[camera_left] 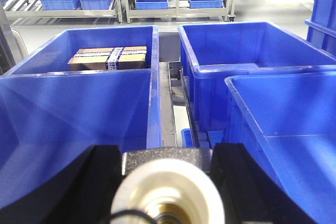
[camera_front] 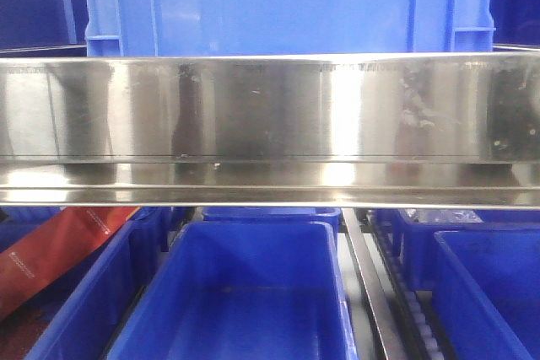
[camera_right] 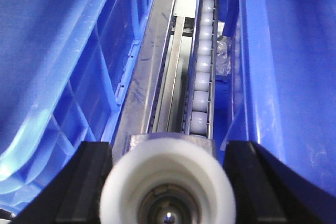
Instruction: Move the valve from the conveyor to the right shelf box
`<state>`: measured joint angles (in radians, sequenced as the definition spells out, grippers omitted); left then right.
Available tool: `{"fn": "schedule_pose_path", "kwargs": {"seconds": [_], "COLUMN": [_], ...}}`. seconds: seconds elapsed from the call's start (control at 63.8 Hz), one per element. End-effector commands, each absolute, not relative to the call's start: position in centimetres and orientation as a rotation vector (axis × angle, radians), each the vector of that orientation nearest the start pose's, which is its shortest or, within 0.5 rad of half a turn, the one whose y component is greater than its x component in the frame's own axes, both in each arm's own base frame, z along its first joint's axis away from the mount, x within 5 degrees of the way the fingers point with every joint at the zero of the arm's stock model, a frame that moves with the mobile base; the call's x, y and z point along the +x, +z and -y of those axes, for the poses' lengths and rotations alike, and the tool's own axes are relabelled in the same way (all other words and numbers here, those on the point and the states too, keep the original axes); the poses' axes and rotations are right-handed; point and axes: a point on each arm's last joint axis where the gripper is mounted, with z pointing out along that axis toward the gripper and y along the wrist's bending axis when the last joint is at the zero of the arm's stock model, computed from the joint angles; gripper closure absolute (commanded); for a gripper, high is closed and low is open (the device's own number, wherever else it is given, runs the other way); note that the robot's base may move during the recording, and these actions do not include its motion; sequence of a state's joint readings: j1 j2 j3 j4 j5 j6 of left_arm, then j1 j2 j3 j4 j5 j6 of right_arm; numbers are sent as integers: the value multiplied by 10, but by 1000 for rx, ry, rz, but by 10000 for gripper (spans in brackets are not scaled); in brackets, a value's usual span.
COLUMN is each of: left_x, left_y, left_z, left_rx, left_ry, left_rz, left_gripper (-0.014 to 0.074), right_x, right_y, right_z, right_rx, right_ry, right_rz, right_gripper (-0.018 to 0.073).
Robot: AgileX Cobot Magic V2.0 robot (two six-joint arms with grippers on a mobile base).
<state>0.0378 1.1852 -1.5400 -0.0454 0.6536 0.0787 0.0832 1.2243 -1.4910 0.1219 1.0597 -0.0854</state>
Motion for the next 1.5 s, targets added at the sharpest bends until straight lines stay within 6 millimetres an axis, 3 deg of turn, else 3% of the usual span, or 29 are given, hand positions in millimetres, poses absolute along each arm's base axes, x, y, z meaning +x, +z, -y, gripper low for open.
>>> {"fn": "schedule_pose_path", "kwargs": {"seconds": [0.0,0.282,0.454,0.642,0.846,1.05,1.16,1.363,1.489], "left_x": [231,231,232,249,291,336,362,396,407], "left_y": [518,520,523,531,529,508,481,433,415], "left_z": [-5,-5,3,41,91,141,160,175,180], "left_rx": [20,19,31,159,287,390,427,448,456], "left_ry": [28,26,-41,-152,-257,-322,-327,-325,-320], "left_rz": [-1704,-1690,-1655,-1631,-1683,-1755,-1840,-1965,-2009], "left_gripper": [707,707,707,707,707,707,707,707,707], "right_x": [235,238,236,241,269,301,321,361,378], "right_y": [461,466,493,528,535,524,510,464,435], "right_z": [-29,-29,-28,-39,-71,-114,-133,-152,-160], "right_rx": [-181,-171,-159,-174,-268,-357,-380,-400,-419], "right_ry": [139,136,138,202,274,353,375,378,385], "right_rz": [-2184,-2123,-1985,-1840,-1817,-1795,-1795,-1921,-2032], "right_gripper": [713,713,713,713,713,713,713,713,713]}}
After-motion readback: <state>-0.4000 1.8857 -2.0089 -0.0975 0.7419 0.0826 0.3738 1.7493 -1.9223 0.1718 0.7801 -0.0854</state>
